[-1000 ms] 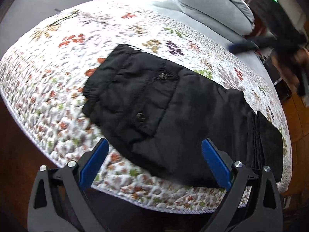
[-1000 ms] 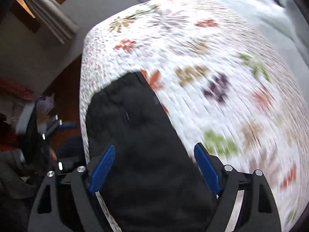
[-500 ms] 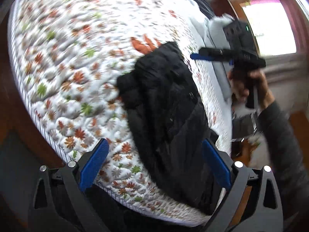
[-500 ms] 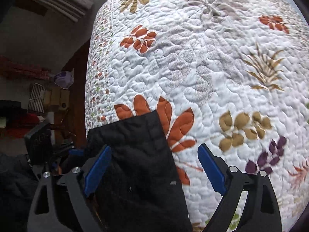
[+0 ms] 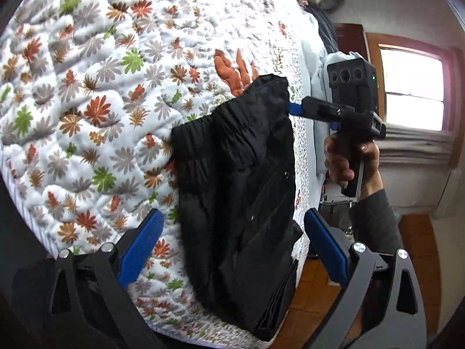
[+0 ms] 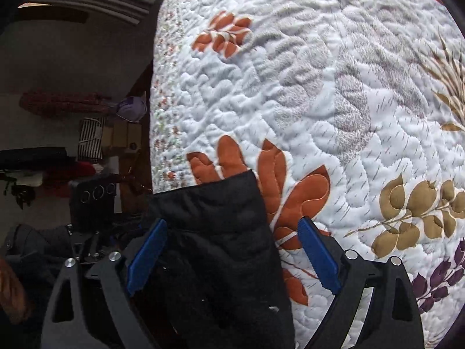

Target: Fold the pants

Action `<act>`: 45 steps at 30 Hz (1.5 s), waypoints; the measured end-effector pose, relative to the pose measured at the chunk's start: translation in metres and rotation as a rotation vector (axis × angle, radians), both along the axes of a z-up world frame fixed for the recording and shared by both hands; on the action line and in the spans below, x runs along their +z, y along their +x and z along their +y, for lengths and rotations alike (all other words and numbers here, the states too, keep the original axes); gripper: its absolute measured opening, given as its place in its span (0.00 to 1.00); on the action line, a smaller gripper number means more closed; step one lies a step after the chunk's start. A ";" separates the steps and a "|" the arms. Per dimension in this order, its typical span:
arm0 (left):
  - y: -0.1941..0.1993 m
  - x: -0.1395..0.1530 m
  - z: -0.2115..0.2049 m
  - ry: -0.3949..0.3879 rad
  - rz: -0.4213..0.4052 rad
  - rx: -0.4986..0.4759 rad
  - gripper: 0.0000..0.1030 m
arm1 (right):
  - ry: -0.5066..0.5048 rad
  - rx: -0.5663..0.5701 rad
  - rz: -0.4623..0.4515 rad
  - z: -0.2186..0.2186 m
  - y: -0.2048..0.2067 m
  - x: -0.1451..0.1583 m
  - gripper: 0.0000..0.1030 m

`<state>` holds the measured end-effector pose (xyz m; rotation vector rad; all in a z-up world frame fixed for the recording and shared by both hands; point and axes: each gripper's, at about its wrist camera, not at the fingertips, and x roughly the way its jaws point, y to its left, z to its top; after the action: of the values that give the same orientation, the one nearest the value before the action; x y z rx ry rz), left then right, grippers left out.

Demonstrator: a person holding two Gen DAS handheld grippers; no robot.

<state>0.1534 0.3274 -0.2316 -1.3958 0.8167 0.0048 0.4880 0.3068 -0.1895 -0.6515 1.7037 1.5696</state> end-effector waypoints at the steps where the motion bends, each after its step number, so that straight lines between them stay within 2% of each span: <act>1: 0.003 0.001 0.000 0.007 -0.004 -0.007 0.94 | -0.005 0.002 0.010 0.000 0.000 -0.003 0.90; 4: 0.007 0.002 -0.002 0.028 0.001 -0.012 0.92 | 0.001 0.014 0.064 0.002 -0.003 -0.009 0.90; 6: 0.007 0.001 -0.002 0.045 0.020 -0.007 0.86 | -0.002 0.027 0.081 0.004 -0.007 -0.013 0.89; 8: 0.009 0.002 -0.003 0.070 0.038 -0.002 0.70 | 0.000 0.036 0.087 0.005 -0.009 -0.015 0.81; 9: 0.007 0.001 -0.002 0.080 0.047 -0.002 0.65 | -0.003 0.039 0.096 0.005 -0.009 -0.015 0.76; 10: 0.004 0.002 -0.001 0.092 0.054 0.000 0.54 | 0.000 0.044 0.102 0.005 -0.009 -0.014 0.72; 11: 0.003 0.004 -0.001 0.105 0.052 -0.001 0.32 | 0.001 0.049 0.098 0.005 -0.011 -0.014 0.72; 12: 0.004 0.008 -0.001 0.111 0.045 -0.014 0.28 | 0.004 0.052 0.091 0.006 -0.014 -0.013 0.72; 15: -0.001 0.015 -0.006 0.138 0.058 -0.031 0.35 | -0.004 0.056 0.080 0.008 -0.021 -0.014 0.72; 17: 0.001 0.010 -0.006 0.082 0.036 -0.003 0.70 | -0.006 0.055 0.079 0.008 -0.023 -0.013 0.73; 19: 0.003 0.003 -0.002 0.037 0.031 0.024 0.72 | -0.003 0.055 0.077 0.008 -0.026 -0.013 0.73; 22: 0.004 0.001 0.000 0.051 0.034 0.028 0.67 | -0.003 0.059 0.071 0.008 -0.027 -0.012 0.70; 23: 0.004 0.002 -0.001 0.068 0.037 0.022 0.57 | -0.005 0.062 0.067 0.008 -0.028 -0.012 0.67; 24: 0.005 0.003 -0.002 0.090 0.042 0.014 0.47 | -0.007 0.066 0.059 0.008 -0.027 -0.011 0.58; 25: 0.006 0.004 -0.002 0.126 0.042 -0.008 0.28 | -0.008 0.070 0.050 0.007 -0.026 -0.011 0.50; 26: 0.008 0.004 -0.003 0.138 0.031 -0.019 0.21 | -0.006 0.074 0.041 0.005 -0.025 -0.010 0.45; 28: 0.009 0.005 -0.004 0.152 0.021 -0.024 0.17 | 0.008 0.082 0.034 0.002 -0.024 -0.004 0.34; 31: 0.011 0.010 -0.007 0.169 0.009 -0.017 0.14 | 0.029 0.093 0.018 -0.003 -0.026 0.008 0.29; 37: 0.010 0.040 -0.018 0.221 -0.042 -0.020 0.12 | 0.064 0.112 -0.053 -0.015 -0.036 0.045 0.27; 45: 0.019 0.108 -0.051 0.331 -0.155 -0.083 0.12 | 0.115 0.079 -0.192 -0.068 -0.043 0.135 0.26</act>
<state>0.1720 0.2760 -0.1236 -1.0363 0.7077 -0.0315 0.4446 0.2392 -0.0545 -0.7915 1.4523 1.5912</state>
